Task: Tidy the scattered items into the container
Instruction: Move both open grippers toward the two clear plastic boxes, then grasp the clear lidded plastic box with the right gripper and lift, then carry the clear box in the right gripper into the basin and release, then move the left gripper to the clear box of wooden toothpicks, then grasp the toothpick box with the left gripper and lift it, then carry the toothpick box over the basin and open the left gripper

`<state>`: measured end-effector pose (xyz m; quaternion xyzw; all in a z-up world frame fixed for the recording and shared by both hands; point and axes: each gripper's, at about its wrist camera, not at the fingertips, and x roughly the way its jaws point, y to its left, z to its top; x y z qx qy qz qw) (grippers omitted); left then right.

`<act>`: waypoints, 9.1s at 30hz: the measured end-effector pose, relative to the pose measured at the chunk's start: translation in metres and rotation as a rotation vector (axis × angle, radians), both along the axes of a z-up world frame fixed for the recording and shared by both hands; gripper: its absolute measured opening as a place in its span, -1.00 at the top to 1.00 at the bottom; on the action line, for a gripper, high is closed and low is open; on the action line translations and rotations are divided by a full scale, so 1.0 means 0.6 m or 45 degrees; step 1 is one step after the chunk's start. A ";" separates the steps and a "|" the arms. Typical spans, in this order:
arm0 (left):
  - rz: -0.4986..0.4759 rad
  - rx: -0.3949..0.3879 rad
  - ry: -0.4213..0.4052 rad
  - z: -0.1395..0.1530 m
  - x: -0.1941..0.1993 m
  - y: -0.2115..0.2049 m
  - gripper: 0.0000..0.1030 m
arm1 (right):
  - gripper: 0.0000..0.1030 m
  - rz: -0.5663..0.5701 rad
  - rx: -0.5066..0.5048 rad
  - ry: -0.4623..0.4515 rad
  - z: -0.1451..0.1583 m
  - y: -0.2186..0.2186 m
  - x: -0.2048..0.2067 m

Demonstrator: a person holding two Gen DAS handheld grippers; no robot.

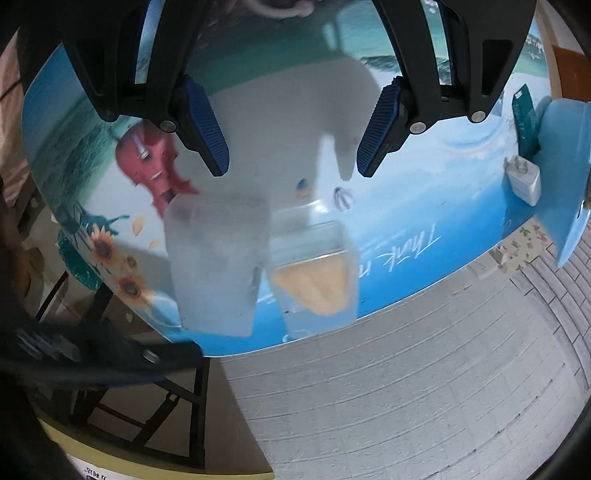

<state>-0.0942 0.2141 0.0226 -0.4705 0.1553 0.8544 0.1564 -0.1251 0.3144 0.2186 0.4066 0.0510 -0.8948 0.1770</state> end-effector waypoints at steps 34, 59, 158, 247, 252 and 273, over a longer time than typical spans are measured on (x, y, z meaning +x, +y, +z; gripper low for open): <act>0.048 -0.017 0.135 0.071 -0.118 -0.098 -0.60 | -0.36 -0.021 -0.040 -0.054 -0.025 -0.015 0.069; -0.172 -0.045 0.035 0.032 -0.132 -0.080 -0.61 | -0.82 -0.536 0.016 -0.164 -0.044 -0.042 0.057; 0.575 0.103 0.177 0.195 -0.103 -0.572 -1.00 | 0.34 0.656 -0.537 -0.219 0.198 -0.565 0.018; -0.031 0.225 0.059 0.057 -0.109 -0.177 -0.34 | -0.59 0.290 -0.578 -0.377 -0.001 -0.179 0.019; -0.024 0.190 0.137 0.104 -0.084 -0.192 -0.34 | -0.59 0.319 -0.623 -0.336 0.040 -0.187 0.030; 0.483 0.054 0.241 0.207 -0.117 -0.537 -0.37 | -0.54 0.735 -0.604 -0.291 0.147 -0.576 -0.016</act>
